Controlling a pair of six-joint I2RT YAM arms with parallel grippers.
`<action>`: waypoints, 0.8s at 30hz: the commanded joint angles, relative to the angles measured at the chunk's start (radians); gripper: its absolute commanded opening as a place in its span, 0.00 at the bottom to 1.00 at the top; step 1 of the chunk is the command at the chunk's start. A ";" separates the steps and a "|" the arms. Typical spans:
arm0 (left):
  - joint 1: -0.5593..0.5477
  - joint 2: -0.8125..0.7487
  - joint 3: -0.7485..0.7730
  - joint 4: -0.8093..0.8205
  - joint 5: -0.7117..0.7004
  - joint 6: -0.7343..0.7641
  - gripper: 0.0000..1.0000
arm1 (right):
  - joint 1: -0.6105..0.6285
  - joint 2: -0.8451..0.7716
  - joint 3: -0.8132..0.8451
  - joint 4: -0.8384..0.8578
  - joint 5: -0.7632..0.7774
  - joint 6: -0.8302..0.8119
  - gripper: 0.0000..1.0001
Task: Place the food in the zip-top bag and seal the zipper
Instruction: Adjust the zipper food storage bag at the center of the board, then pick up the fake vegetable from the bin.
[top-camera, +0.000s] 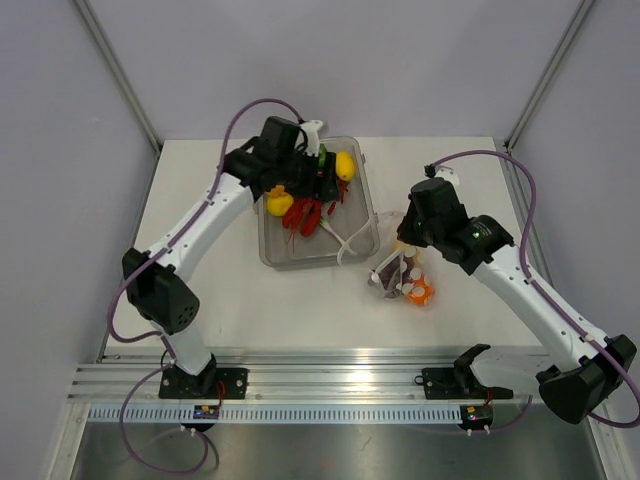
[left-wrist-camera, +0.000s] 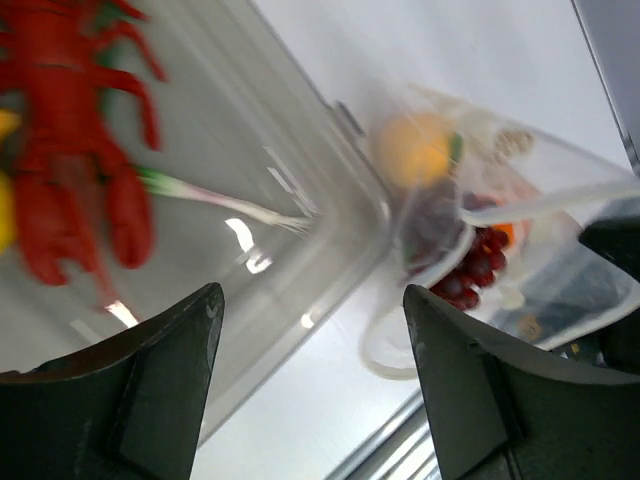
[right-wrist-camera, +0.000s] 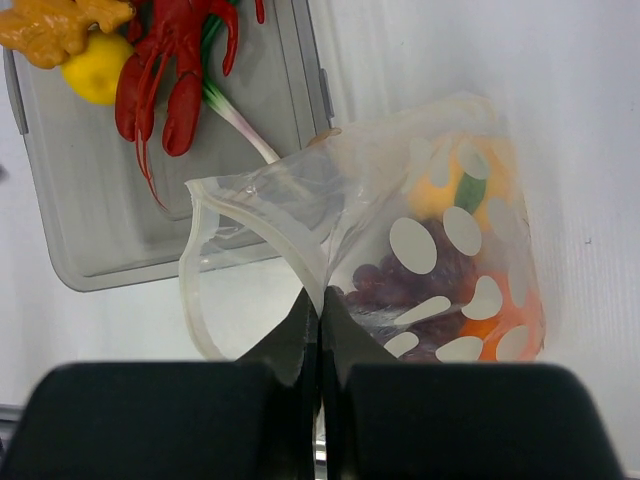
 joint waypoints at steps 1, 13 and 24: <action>0.109 -0.093 -0.004 0.008 -0.124 0.011 0.75 | 0.004 -0.002 0.052 0.057 -0.013 -0.008 0.00; 0.379 -0.113 -0.344 0.428 -0.018 -0.446 0.75 | 0.004 -0.002 0.068 0.036 -0.016 -0.008 0.00; 0.399 -0.062 -0.377 0.484 -0.290 -0.460 0.85 | 0.004 -0.014 0.065 0.019 -0.014 -0.003 0.00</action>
